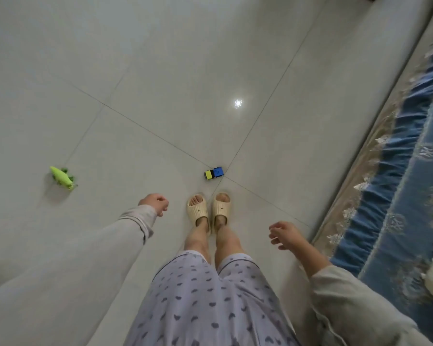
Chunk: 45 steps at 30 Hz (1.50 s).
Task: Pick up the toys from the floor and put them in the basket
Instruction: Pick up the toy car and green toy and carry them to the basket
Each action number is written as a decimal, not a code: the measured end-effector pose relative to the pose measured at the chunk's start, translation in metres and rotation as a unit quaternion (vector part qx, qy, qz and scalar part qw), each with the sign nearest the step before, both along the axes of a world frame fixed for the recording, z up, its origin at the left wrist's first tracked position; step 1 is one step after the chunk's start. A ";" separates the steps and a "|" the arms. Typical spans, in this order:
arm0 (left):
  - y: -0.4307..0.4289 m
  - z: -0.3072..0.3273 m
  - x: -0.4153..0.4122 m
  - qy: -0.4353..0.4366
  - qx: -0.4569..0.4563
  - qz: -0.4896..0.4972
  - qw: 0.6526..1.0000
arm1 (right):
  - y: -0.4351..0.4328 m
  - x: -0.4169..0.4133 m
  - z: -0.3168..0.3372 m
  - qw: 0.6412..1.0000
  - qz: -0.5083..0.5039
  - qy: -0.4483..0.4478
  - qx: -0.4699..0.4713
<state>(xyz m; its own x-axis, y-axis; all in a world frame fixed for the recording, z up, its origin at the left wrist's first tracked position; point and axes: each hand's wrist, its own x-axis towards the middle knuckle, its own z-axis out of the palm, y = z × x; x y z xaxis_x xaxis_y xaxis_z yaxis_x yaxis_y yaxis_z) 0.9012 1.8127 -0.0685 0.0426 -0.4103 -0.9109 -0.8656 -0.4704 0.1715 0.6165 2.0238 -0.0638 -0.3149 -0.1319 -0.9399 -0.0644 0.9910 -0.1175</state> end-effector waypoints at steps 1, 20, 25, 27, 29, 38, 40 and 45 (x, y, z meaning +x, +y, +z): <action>-0.002 -0.010 0.002 -0.005 0.002 0.010 1.000 | -0.013 -0.002 -0.008 1.000 0.014 -0.007 0.001; -0.032 -0.397 -0.077 0.095 0.064 0.083 0.990 | -0.190 -0.008 -0.422 0.967 0.252 0.024 -0.024; -0.032 -0.477 -0.065 0.093 0.065 0.103 0.988 | -0.180 0.025 -0.512 0.909 0.400 0.085 -0.078; -0.030 -0.500 -0.054 0.076 0.064 0.104 0.990 | -0.179 0.037 -0.541 0.870 0.469 0.113 -0.107; -0.028 -0.517 -0.043 0.060 0.066 0.102 0.991 | -0.180 0.045 -0.562 0.828 0.533 0.135 -0.111; -0.031 -0.445 -0.004 0.022 0.073 0.070 0.995 | -0.177 0.030 -0.505 0.860 0.488 0.147 0.029; -0.038 -0.398 0.001 0.016 0.063 0.067 0.996 | -0.167 0.020 -0.446 0.904 0.417 0.091 0.036; -0.058 -0.256 0.004 0.007 0.029 0.051 0.998 | -0.152 -0.005 -0.268 0.974 0.221 -0.057 0.006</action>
<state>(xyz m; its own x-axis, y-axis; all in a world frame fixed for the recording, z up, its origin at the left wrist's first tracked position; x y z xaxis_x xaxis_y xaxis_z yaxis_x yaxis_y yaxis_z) 0.9049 1.7550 -0.3249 0.0685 -0.3511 -0.9338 -0.8106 -0.5652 0.1531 0.6113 1.8720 -0.3317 -0.1230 -0.2199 -0.9677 -0.4715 0.8710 -0.1380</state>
